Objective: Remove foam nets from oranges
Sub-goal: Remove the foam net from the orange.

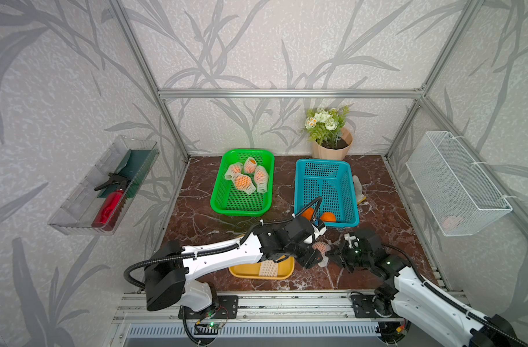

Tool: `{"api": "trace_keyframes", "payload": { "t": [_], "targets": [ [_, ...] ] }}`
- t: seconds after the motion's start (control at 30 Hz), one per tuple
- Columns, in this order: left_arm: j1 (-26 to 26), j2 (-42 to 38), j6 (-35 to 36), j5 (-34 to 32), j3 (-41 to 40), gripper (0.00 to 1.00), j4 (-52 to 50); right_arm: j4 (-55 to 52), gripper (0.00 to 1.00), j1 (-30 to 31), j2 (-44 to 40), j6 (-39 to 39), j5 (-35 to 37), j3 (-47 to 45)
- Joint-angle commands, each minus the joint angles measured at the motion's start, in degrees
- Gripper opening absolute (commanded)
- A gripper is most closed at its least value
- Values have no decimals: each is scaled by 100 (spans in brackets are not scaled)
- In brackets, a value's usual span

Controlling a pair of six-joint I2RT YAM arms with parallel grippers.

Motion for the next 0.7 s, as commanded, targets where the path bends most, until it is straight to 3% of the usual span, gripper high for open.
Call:
{"api": "trace_keyframes", "payload": {
  "t": [0.0, 0.17, 0.67],
  "targets": [
    [-55, -328, 1058, -551, -328, 66, 714, 366, 10, -53, 60, 264, -203, 4],
    [-99, -285, 1746, -444, -490, 67, 1015, 480, 12, -92, 152, 471, -280, -56],
    [-256, 776, 2353, -389, -2, 69, 1082, 461, 13, -248, 361, 417, -397, 14]
  ]
}}
